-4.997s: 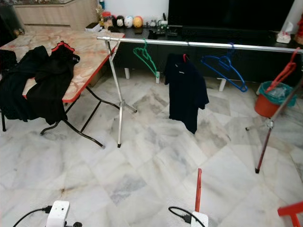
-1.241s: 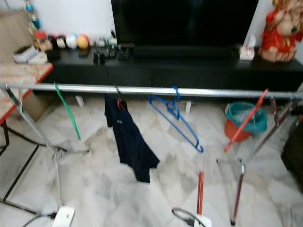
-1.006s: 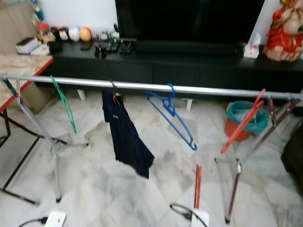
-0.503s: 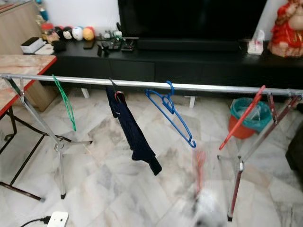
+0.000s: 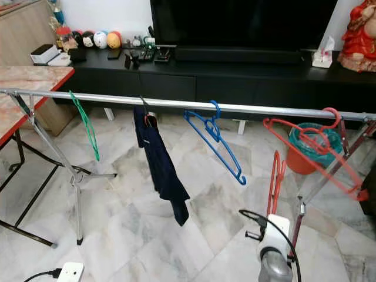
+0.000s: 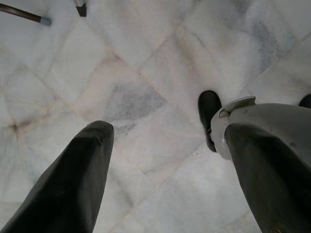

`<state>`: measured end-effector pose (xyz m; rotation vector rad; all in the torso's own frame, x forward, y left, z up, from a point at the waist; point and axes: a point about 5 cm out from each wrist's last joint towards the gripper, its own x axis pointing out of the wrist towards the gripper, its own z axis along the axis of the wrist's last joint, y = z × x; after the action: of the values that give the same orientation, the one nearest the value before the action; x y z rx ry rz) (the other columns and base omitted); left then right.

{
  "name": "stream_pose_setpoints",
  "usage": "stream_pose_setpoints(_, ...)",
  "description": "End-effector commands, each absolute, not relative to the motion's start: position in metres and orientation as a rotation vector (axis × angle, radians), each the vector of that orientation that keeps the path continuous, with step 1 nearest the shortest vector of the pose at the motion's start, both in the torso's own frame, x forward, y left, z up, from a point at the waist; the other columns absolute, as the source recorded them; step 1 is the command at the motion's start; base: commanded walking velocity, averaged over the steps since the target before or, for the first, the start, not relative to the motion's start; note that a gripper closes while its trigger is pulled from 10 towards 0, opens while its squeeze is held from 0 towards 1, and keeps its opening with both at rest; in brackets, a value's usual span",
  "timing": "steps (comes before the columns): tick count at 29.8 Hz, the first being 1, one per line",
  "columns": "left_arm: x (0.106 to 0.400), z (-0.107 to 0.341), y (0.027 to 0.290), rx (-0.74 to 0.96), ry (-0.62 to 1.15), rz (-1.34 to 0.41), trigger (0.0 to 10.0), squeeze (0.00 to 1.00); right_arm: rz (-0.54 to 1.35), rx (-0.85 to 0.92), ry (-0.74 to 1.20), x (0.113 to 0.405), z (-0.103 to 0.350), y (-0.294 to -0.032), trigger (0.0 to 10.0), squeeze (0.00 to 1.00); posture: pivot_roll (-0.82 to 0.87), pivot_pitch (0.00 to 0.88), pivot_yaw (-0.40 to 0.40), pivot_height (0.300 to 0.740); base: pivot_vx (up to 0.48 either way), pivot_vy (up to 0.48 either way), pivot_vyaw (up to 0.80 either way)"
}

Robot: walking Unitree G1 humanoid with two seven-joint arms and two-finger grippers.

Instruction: Hang hanger

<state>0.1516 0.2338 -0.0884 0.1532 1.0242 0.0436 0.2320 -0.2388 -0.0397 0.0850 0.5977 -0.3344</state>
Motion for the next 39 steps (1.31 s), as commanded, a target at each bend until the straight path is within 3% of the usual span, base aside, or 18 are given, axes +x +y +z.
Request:
stream_pose_setpoints(1,0.148,-0.089,0.236,0.177,1.037,0.036,10.0,0.0,-0.328,0.086,0.556,0.24,-0.033,-0.239,10.0,0.0,0.0,0.0,0.034,0.74,0.0,0.0,0.0)
stream_pose_setpoints(16,0.151,-0.088,0.238,0.167,1.028,0.052,10.0,0.0,-0.137,0.067,0.36,0.291,0.011,-0.227,10.0,0.0,0.0,0.0,0.035,0.74,0.0,0.0,0.0)
stream_pose_setpoints(39,0.15,-0.088,0.237,0.169,1.021,0.042,10.0,0.0,-0.181,0.065,0.319,0.299,0.022,-0.236,10.0,0.0,0.0,0.0,0.034,0.74,0.237,0.0,0.0)
